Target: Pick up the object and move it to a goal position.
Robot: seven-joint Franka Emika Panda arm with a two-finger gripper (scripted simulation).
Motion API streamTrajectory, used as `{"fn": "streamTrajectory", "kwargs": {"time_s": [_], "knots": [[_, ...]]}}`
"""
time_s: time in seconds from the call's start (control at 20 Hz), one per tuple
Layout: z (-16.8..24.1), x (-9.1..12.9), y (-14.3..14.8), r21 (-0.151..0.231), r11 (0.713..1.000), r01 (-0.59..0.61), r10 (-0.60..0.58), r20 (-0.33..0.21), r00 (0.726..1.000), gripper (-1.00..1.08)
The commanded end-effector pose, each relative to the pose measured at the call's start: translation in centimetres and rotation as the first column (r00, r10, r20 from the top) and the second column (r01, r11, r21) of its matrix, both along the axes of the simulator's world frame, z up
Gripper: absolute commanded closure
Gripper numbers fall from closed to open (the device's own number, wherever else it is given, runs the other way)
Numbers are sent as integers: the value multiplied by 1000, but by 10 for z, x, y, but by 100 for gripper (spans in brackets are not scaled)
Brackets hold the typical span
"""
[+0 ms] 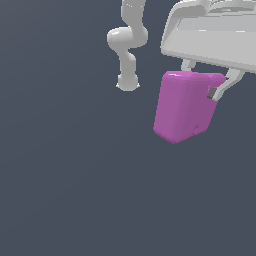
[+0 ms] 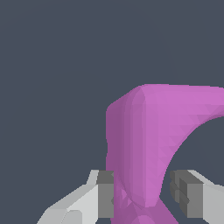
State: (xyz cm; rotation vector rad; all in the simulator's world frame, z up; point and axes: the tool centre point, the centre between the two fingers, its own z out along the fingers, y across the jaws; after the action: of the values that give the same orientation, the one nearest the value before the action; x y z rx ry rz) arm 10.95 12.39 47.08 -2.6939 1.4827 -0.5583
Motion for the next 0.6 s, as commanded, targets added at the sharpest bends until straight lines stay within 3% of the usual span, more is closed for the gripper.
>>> {"fn": "streamTrajectory", "kwargs": {"time_s": [0.0,0.55], "knots": [[15,2,8,-3,1000,26,-26,14,1000,108],[46,6,25,-8,997,78,-77,42,996,108]]}}
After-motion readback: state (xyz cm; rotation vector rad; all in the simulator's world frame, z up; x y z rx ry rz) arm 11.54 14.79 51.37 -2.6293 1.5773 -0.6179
